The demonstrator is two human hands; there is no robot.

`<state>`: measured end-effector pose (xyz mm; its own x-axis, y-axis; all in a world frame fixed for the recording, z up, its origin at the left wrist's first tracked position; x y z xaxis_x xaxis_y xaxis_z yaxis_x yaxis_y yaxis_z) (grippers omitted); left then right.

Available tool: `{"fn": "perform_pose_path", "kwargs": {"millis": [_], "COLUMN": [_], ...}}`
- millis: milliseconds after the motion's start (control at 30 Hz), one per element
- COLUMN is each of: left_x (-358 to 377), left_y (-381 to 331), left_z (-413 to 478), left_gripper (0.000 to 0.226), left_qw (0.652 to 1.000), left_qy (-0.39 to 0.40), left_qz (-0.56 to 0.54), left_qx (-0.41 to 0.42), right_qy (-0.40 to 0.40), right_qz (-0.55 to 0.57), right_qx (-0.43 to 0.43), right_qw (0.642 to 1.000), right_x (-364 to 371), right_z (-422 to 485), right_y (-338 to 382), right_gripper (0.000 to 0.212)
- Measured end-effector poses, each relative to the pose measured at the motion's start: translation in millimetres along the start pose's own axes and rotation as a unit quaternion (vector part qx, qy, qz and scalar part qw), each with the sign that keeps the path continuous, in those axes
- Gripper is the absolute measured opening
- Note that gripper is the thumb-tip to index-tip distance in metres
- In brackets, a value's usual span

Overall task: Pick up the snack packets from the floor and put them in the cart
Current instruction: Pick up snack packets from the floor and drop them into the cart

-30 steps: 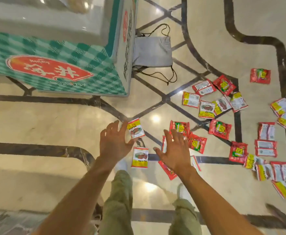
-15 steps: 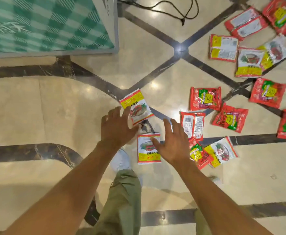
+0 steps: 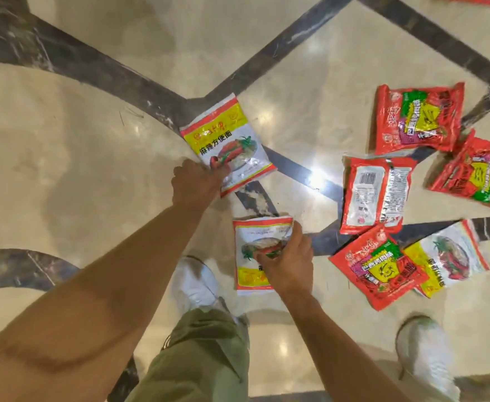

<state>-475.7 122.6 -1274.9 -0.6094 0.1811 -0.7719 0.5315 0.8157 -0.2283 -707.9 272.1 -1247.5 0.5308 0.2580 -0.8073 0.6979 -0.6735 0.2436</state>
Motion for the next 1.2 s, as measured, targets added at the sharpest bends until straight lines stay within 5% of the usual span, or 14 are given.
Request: {"fn": "perform_pose_path", "kwargs": {"millis": [167, 300, 700, 933, 1200], "left_x": [27.1, 30.2, -47.1, -117.6, -217.6], "left_y": [0.7, -11.2, -27.7, -45.0, -173.5], "left_z": [23.1, 16.8, -19.0, -72.2, -245.6], "left_gripper": [0.1, 0.053, 0.033, 0.046, 0.042], "left_qw": [0.989, 0.957, 0.96, 0.949, 0.915], "left_qy": [-0.057, -0.019, 0.025, 0.09, 0.2], "left_qz": [-0.123, -0.285, -0.28, -0.303, -0.341], "left_qx": [-0.06, -0.048, 0.005, 0.007, 0.079], "right_qy": [-0.025, -0.007, 0.095, 0.076, 0.021], "right_qz": [0.032, 0.11, 0.188, 0.291, 0.4], "right_qx": [0.056, 0.097, 0.181, 0.153, 0.112], "right_qw": [0.998, 0.989, 0.961, 0.941, 0.91], "right_x": [20.3, 23.9, -27.9, -139.5, -376.7], "right_z": [3.6, 5.7, 23.4, 17.5, 8.0], "right_y": [-12.8, -16.4, -12.0, -2.4, 11.2], "right_gripper": [0.099, 0.088, 0.062, 0.055, 0.05]}}
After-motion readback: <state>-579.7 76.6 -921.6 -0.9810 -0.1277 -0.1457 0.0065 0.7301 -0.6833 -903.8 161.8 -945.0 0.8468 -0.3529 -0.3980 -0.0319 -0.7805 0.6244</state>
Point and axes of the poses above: each hand's wrist, its own z-axis towards the middle knuckle, its own x-axis out of the palm, y = z × x, the point moved 7 cm from there along z, towards the middle knuckle, and after that the axes turned 15 degrees about -y, right-handed, at the moved point
